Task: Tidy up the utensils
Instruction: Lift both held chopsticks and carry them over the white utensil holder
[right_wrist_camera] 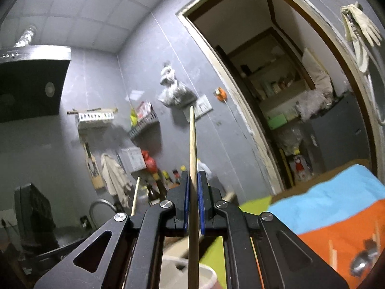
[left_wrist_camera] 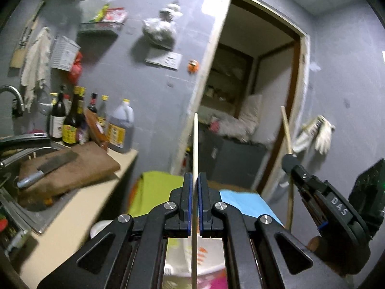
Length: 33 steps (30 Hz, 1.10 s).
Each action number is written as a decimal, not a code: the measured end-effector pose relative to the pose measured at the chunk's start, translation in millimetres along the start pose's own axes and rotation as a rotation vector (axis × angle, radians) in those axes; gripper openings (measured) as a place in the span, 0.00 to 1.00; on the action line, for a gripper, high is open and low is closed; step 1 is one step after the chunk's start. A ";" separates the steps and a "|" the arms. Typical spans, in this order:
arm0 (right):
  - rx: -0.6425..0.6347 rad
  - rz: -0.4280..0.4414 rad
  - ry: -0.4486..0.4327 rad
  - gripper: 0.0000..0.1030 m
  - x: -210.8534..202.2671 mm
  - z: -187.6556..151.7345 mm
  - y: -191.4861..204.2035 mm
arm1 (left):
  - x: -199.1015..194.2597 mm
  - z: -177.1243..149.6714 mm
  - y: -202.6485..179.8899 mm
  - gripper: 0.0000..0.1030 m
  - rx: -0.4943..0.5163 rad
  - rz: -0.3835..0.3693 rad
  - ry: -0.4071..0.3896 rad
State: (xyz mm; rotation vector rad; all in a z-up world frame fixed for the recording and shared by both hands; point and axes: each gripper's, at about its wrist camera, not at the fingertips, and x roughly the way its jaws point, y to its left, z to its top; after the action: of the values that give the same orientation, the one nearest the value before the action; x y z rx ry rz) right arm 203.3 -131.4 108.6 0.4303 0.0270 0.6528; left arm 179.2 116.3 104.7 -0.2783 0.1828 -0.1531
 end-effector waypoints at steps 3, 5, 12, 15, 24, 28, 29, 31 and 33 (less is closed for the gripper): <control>-0.008 0.011 -0.047 0.05 14.9 -1.9 10.9 | 3.7 7.8 28.3 0.02 -0.044 0.028 -0.033; -0.030 -0.007 -0.088 0.05 22.5 -3.8 17.6 | 4.5 10.1 41.4 0.02 -0.063 0.050 -0.059; -0.105 -0.140 -0.176 0.05 40.8 -23.5 28.0 | 9.7 10.2 67.5 0.02 -0.080 0.153 -0.152; -0.121 -0.190 -0.183 0.05 42.4 -33.6 27.0 | 18.4 2.8 73.0 0.02 -0.078 0.189 -0.163; -0.159 -0.273 -0.186 0.05 45.4 -50.0 26.6 | 27.2 -21.2 82.7 0.02 -0.112 0.222 -0.146; -0.154 -0.291 -0.171 0.05 47.0 -55.1 21.1 | 28.1 -29.9 82.9 0.02 -0.134 0.215 -0.136; -0.153 -0.293 -0.164 0.05 47.6 -55.8 20.7 | 28.0 -31.0 81.7 0.02 -0.132 0.216 -0.137; -0.158 -0.294 -0.150 0.05 48.7 -58.4 19.9 | 27.0 -33.2 78.6 0.02 -0.119 0.218 -0.138; -0.164 -0.294 -0.125 0.05 49.4 -61.7 18.6 | 25.9 -34.8 75.0 0.02 -0.100 0.213 -0.134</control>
State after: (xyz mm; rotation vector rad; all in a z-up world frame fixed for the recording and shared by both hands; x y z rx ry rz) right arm 222.1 -65.4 65.1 0.2999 -0.0808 0.3344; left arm 206.8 174.0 46.3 -0.3651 0.0862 0.0858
